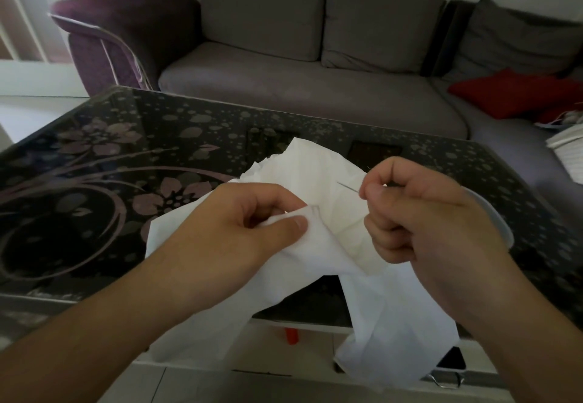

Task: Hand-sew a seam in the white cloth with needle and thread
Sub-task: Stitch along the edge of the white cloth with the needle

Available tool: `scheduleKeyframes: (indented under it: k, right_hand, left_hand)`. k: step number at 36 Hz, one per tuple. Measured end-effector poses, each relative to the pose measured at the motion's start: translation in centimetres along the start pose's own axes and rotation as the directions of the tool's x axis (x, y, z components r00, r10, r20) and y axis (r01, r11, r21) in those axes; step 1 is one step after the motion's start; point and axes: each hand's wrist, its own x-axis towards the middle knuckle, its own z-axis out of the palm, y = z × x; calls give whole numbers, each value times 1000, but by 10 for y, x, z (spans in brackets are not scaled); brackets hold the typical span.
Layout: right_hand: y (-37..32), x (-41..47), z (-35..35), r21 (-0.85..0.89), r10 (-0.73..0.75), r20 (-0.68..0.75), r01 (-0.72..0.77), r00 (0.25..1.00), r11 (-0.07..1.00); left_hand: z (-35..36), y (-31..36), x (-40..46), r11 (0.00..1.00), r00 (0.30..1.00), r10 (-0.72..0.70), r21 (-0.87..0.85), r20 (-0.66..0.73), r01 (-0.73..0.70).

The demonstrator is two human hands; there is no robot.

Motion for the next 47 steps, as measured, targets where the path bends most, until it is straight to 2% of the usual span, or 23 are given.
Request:
scheduleKeyframes:
  k: [5, 13, 17, 23, 28, 35, 41, 47]
  right_hand:
    - [2, -8, 3, -16, -123, 91, 125, 988, 992]
    - [6, -11, 12, -196, -268, 46, 272, 962, 942]
    - [8, -10, 18, -274, -264, 21, 259, 964, 926]
    - [9, -10, 17, -261, -242, 31, 241, 970, 935]
    - [8, -10, 19, -330, -247, 17, 239, 969, 913]
    - [12, -11, 23, -431, -318, -34, 274, 947, 860]
    - [10, -12, 24, -432, -366, -33, 317, 930, 844]
    - [8, -12, 17, -401, -293, 15, 274, 956, 874]
  left_hand:
    - [0, 0, -1, 1000, 1000, 14, 8, 9, -14]
    - [0, 2, 0, 1000, 999, 23, 11, 22, -23]
    - [0, 1, -1, 999, 999, 18, 33, 33, -19]
    - [0, 3, -1, 999, 999, 25, 27, 38, -26]
    - [-1, 2, -2, 999, 999, 34, 24, 37, -35]
    - [0, 0, -1, 998, 998, 49, 29, 33, -50]
    - [0, 0, 0, 998, 997, 63, 22, 45, -64]
    - [1, 0, 0, 998, 998, 55, 27, 39, -56]
